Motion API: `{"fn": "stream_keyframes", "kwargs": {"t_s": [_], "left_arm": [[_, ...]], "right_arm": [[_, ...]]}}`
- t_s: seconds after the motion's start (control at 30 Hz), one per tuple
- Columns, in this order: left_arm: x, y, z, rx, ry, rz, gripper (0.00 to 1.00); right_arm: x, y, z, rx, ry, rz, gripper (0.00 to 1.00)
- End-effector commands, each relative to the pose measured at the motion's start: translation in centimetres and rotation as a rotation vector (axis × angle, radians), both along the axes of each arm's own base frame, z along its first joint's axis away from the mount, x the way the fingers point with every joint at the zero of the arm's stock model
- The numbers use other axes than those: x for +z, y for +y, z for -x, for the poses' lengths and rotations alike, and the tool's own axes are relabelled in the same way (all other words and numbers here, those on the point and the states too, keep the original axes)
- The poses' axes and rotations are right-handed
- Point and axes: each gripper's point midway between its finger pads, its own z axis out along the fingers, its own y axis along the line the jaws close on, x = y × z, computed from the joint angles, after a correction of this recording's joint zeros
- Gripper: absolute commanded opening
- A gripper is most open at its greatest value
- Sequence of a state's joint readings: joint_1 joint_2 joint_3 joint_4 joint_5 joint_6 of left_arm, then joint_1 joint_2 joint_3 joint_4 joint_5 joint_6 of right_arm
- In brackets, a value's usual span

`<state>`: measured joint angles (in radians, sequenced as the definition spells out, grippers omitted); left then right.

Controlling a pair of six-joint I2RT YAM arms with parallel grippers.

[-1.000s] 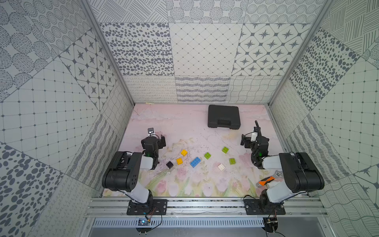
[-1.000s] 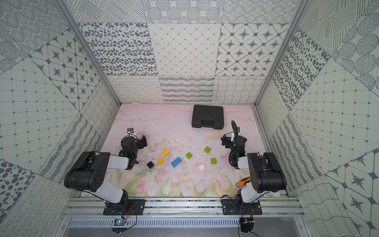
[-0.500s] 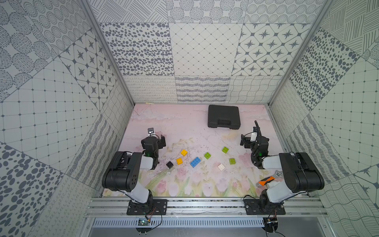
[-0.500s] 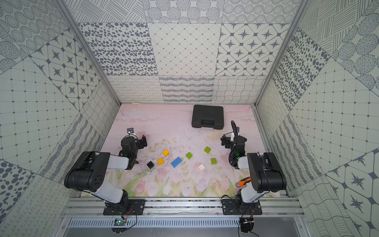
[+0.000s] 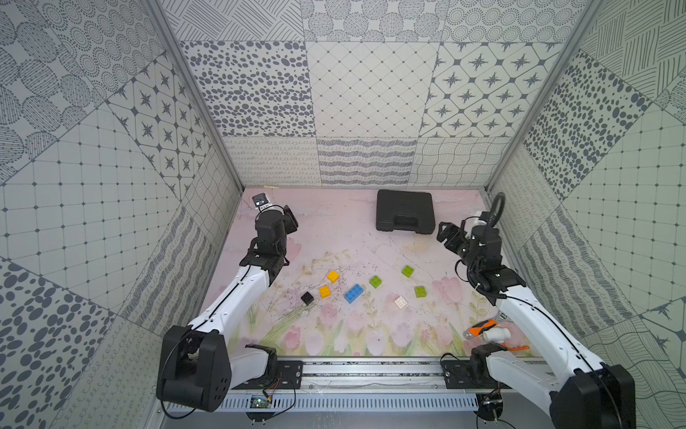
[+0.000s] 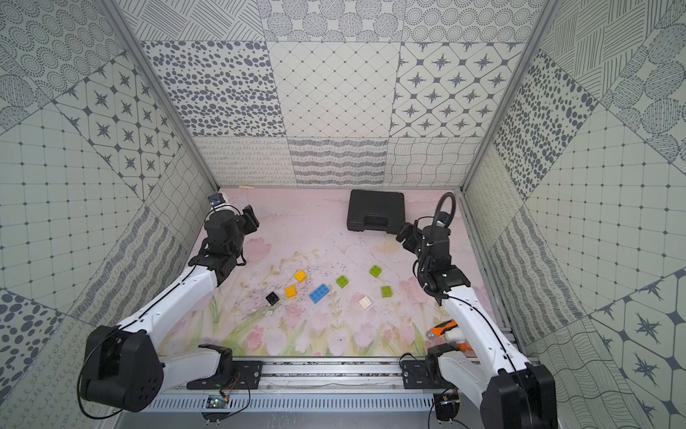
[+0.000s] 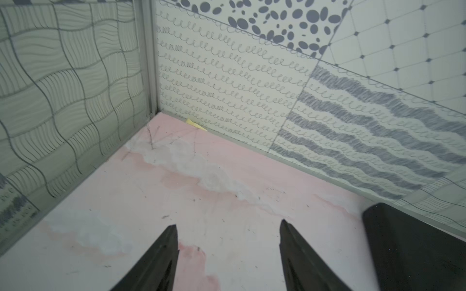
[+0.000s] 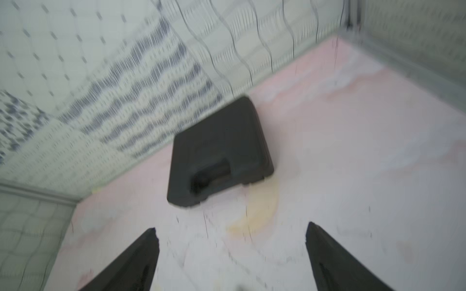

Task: Assemble the number 4 with lego
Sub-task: Pick up the lego brick from the center of the board.

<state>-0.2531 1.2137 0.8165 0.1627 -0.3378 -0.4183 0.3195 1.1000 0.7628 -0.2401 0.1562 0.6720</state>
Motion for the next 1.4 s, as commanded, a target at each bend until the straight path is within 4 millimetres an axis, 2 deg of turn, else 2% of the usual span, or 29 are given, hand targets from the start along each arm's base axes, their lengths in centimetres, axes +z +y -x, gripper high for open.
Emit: {"fn": "stream_keyframes", "kwargs": {"t_s": [0.0, 0.03, 0.13, 0.23, 0.33, 0.47, 0.63, 0.73, 0.87, 1.03, 1.37], "left_arm": [[-10.5, -6.3, 9.6, -0.087, 0.506, 0.2, 0.62], [-11.4, -7.6, 10.7, -0.133, 0.534, 0.209, 0.59], [-13.6, -9.3, 13.2, -0.187, 0.611, 0.286, 0.54], [-15.0, -9.3, 14.3, -0.194, 0.649, 0.304, 0.47], [-15.7, -9.3, 14.6, -0.201, 0.67, 0.295, 0.4], [-16.0, -9.9, 14.5, -0.217, 0.685, 0.31, 0.38], [-17.3, -10.5, 14.8, -0.23, 0.739, 0.321, 0.33], [-17.8, -10.6, 15.1, -0.23, 0.766, 0.319, 0.27], [-18.0, -10.2, 15.2, -0.215, 0.765, 0.317, 0.25], [-18.3, -10.0, 15.1, -0.203, 0.771, 0.319, 0.24], [-18.9, -9.8, 15.5, -0.192, 0.783, 0.335, 0.22]], "right_arm": [[-6.3, 3.3, 7.6, 0.111, 0.445, 0.174, 0.92], [-6.8, 3.6, 9.1, 0.128, 0.512, 0.22, 0.91], [-7.6, 5.3, 12.2, 0.206, 0.596, 0.272, 0.88], [-8.4, 5.8, 14.5, 0.22, 0.647, 0.312, 0.84], [-10.0, 6.3, 15.9, 0.222, 0.707, 0.295, 0.77], [-10.7, 8.8, 15.0, 0.308, 0.676, 0.302, 0.73], [-11.1, 12.5, 13.5, 0.533, 0.644, 0.356, 0.74], [-11.0, 12.2, 12.8, 0.588, 0.617, 0.449, 0.76], [-12.3, 12.2, 13.2, 0.673, 0.645, 0.505, 0.76], [-14.1, 12.5, 13.0, 0.71, 0.657, 0.54, 0.69], [-15.7, 12.5, 12.6, 0.727, 0.681, 0.586, 0.57]]}}
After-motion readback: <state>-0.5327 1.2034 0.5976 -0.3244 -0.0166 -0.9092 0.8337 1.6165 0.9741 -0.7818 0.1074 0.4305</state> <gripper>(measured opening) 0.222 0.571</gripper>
